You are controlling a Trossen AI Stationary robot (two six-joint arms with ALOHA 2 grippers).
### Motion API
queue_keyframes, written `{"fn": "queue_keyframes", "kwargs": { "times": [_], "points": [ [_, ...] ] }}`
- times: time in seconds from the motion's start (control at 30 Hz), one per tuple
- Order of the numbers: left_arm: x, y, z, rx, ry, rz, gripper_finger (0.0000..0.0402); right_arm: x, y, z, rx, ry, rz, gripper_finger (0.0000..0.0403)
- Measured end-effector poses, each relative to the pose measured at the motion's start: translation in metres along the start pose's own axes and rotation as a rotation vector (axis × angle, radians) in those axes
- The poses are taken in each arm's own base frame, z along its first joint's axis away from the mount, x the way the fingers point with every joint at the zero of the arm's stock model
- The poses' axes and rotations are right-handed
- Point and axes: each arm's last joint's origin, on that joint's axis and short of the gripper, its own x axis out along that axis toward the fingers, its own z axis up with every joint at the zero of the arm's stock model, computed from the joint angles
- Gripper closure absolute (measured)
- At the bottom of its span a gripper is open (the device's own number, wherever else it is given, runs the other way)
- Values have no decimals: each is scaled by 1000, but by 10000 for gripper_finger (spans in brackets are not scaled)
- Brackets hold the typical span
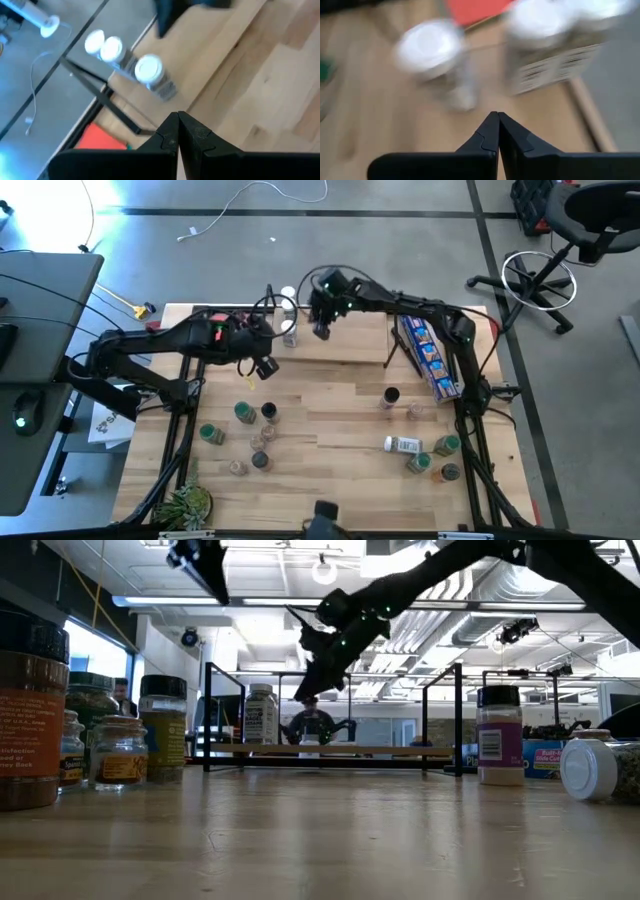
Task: Shelf spices
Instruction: Adjust the white seasoning bottles on the shelf
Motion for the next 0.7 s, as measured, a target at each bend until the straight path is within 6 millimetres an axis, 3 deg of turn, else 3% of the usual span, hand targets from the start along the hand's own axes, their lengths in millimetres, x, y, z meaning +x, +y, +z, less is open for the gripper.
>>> {"fn": "queue_keyframes", "kwargs": {
  "times": [0.13, 0.3, 0.7],
  "points": [
    [21, -1, -13, -26, 32, 27, 401, 13, 27, -6, -52, 58, 55, 403],
    [34, 0, -19, -41, 52, 21, 401, 32, 48, -11, -54, -13, 64, 403],
    [33, 1, -19, -55, 41, 22, 401, 49, 53, -7, 12, -140, 114, 403]
  ]
}}
